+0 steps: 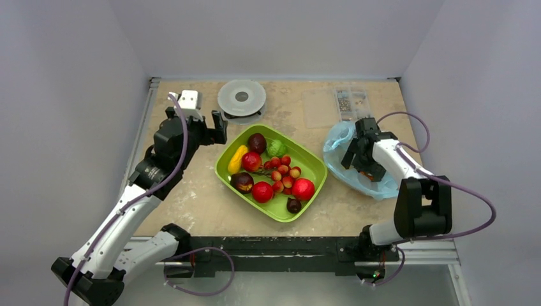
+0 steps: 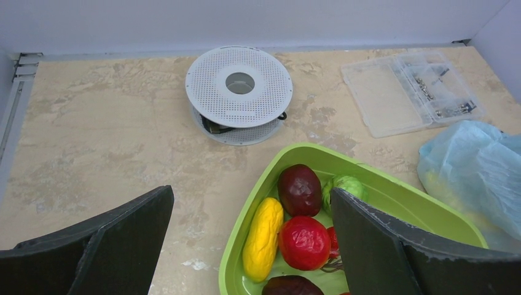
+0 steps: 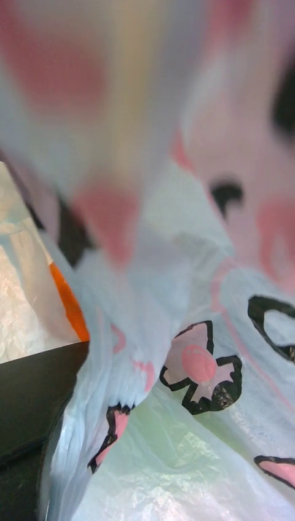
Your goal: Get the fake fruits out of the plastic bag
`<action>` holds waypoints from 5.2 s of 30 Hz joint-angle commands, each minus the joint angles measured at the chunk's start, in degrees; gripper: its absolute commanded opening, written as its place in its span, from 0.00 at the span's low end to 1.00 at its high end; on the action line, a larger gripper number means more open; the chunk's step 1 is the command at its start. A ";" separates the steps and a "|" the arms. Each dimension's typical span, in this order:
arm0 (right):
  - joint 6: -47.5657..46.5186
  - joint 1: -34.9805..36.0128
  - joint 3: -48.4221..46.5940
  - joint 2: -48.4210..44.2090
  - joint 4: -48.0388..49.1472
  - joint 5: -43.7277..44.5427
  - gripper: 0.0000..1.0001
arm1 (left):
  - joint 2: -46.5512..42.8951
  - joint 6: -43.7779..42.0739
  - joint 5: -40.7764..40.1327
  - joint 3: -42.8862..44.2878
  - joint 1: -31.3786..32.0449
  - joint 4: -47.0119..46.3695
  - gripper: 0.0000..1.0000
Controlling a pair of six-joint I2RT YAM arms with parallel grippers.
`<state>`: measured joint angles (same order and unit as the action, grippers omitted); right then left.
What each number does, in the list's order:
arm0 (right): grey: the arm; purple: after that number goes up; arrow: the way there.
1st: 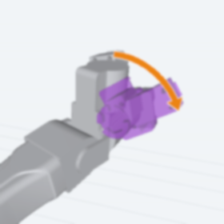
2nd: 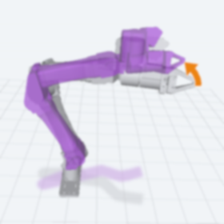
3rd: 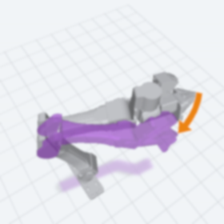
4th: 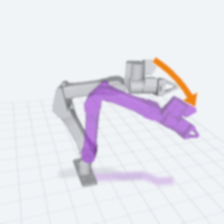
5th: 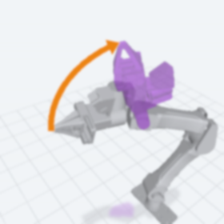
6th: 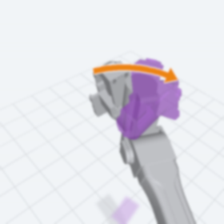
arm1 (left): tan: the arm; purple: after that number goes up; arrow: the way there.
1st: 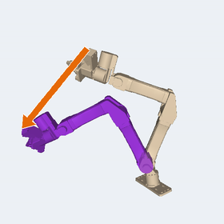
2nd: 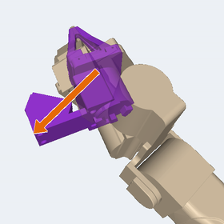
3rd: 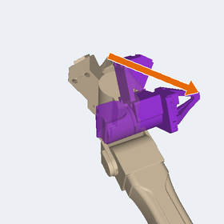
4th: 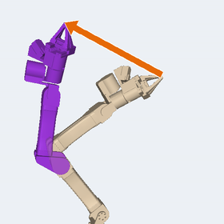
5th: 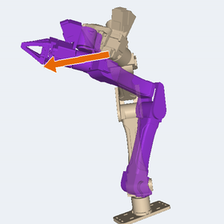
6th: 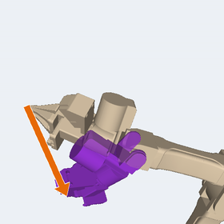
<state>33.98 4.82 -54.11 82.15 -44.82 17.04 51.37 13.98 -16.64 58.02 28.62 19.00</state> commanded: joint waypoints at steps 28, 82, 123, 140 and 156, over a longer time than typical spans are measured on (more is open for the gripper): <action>3.41 -2.18 5.65 -4.34 24.22 -8.70 0.99 | -1.75 0.79 1.00 2.54 -0.34 -0.67 1.00; -18.19 -0.75 -6.64 12.70 17.20 -15.24 0.69 | 0.50 1.57 2.23 2.85 -0.32 -0.33 1.00; 7.57 2.09 5.60 -14.68 13.68 -9.42 0.89 | 42.08 32.87 0.93 10.60 31.92 -24.26 0.94; 5.75 2.11 1.19 -17.00 8.31 -10.75 0.87 | 53.29 57.17 -5.88 15.51 37.03 -25.17 0.63; 1.62 1.60 0.27 -12.12 5.96 -12.12 0.53 | 44.74 49.48 13.65 9.13 36.69 -22.00 0.00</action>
<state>37.06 6.85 -54.41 70.24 -39.40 4.86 102.26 65.08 -8.23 70.83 65.34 -2.66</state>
